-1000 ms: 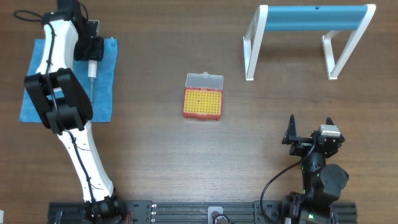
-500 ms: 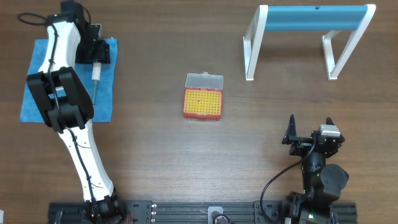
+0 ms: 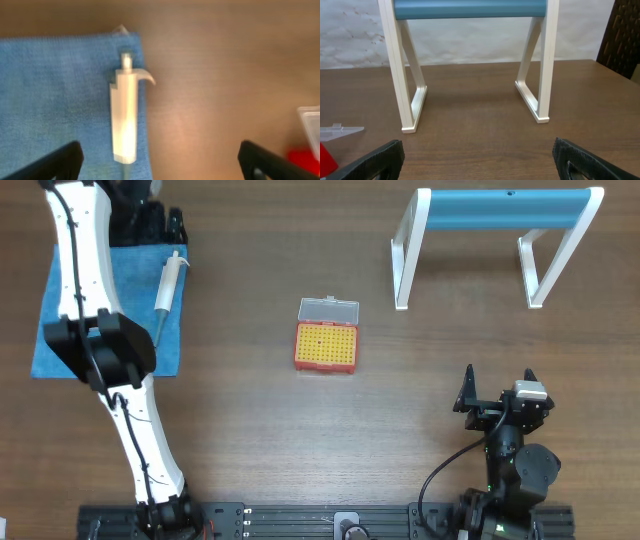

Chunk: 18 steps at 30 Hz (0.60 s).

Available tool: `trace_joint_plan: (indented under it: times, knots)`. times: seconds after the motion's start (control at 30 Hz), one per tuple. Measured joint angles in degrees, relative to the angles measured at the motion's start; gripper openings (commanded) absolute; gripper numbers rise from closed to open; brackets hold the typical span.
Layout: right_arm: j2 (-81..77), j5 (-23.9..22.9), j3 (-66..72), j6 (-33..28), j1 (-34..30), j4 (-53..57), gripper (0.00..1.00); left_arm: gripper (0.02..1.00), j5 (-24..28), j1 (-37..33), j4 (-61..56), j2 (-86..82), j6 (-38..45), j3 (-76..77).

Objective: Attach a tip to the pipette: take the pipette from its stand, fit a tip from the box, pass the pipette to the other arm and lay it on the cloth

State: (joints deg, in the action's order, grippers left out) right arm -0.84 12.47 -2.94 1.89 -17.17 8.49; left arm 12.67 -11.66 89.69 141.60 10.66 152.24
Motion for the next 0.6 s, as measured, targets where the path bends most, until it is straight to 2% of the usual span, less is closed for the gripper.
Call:
trace_joint_plan:
  times: [0.03, 0.07, 0.27, 0.47, 0.6]
  knots:
    - [0.0, 0.0, 0.0, 0.0, 0.0, 0.0, 0.974, 0.996, -0.6, 1.1, 6.5, -0.2, 0.0, 8.0]
    - [0.0, 0.0, 0.0, 0.0, 0.0, 0.0, 0.974, 0.996, -1.3, 2.4, 7.1, -1.7, -1.1, 12.2]
    - [0.0, 0.0, 0.0, 0.0, 0.0, 0.0, 0.974, 0.996, -5.2, 8.1, 7.1, -20.5, -4.7, 14.1]
    - [-0.1, 0.0, 0.0, 0.0, 0.0, 0.0, 0.974, 0.996, -10.2, 7.7, 3.4, -52.7, -5.0, -8.0]
    - [-0.1, -0.2, 0.0, 0.0, 0.0, 0.0, 0.974, 0.996, -17.2, 7.7, -9.0, -73.9, -5.0, -31.1]
